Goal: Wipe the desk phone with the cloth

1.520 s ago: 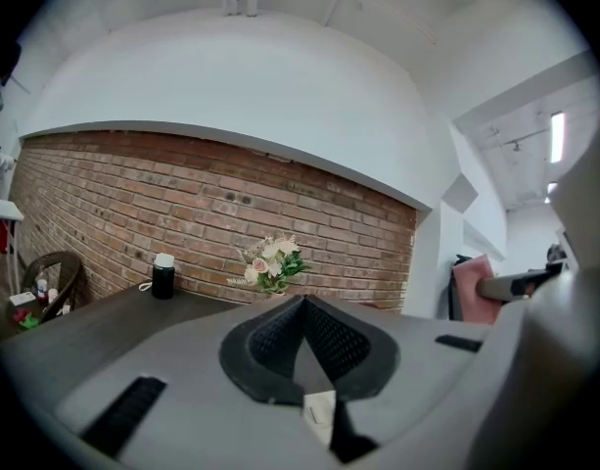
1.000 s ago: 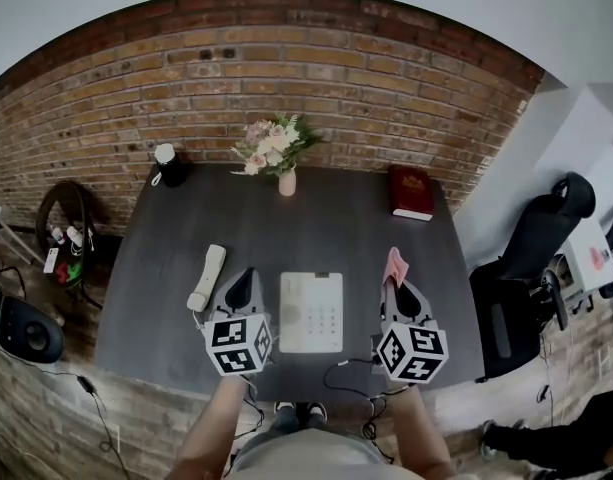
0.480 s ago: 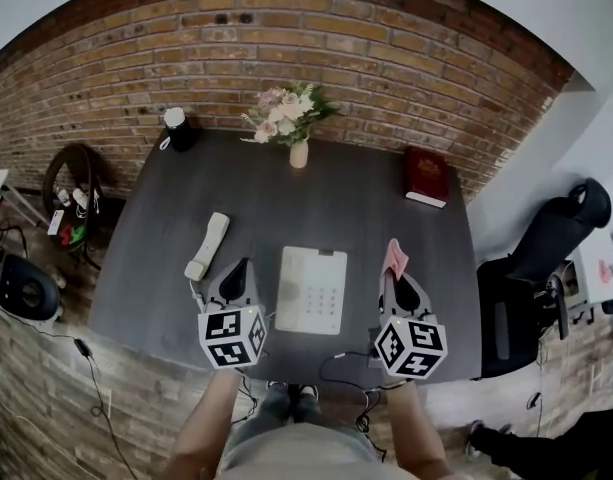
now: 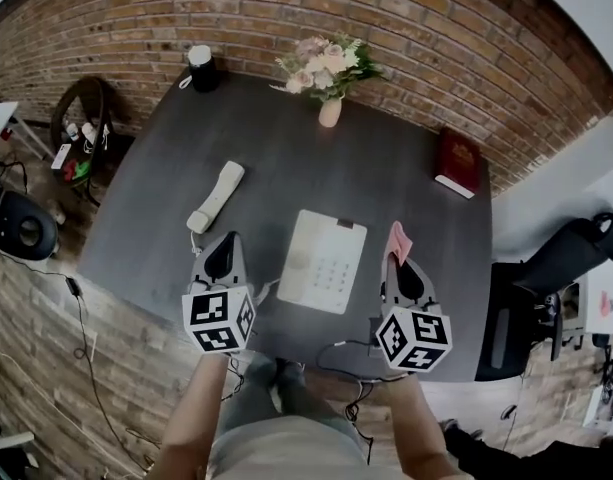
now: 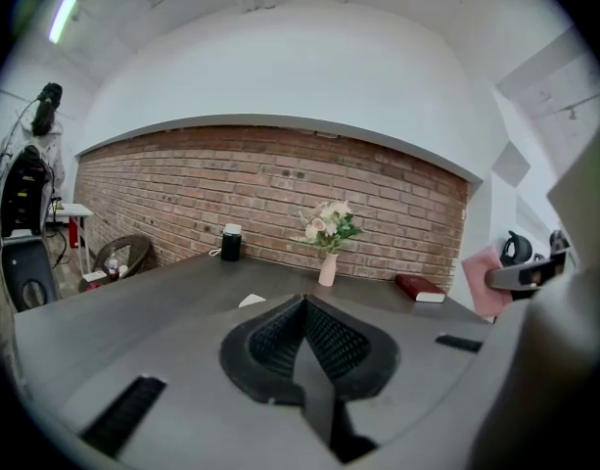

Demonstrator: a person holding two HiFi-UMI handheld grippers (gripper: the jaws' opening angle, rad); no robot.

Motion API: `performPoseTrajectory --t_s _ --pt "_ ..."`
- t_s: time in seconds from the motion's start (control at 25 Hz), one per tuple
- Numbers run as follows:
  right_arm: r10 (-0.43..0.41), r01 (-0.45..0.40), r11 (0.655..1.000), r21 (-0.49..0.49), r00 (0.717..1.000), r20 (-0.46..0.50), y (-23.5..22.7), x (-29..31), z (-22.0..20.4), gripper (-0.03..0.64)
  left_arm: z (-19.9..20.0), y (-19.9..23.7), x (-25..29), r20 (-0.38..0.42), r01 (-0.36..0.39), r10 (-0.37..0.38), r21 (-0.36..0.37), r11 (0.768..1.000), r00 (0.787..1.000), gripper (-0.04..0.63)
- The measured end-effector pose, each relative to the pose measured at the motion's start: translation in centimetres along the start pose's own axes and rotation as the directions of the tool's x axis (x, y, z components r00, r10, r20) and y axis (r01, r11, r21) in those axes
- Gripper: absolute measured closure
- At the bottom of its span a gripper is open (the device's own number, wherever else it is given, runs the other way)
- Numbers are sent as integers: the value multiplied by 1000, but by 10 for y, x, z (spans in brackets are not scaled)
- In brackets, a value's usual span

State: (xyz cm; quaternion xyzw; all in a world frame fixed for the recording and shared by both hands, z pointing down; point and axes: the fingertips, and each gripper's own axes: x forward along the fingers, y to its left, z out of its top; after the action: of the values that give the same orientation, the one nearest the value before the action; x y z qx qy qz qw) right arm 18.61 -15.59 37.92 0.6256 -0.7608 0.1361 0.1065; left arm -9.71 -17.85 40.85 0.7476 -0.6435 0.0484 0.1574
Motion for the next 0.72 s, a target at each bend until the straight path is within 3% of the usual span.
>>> performPoseTrajectory --t_s 0.32,0.72 --pt "75 -78 995 -60 996 -53 21 27 -15 597 -24 24 1 -19 -40 40 -17 999 999 592" --pt "141 -170 951 -257 982 -125 52 62 -26 597 -42 54 6 -40 -82 80 -37 996 996 592"
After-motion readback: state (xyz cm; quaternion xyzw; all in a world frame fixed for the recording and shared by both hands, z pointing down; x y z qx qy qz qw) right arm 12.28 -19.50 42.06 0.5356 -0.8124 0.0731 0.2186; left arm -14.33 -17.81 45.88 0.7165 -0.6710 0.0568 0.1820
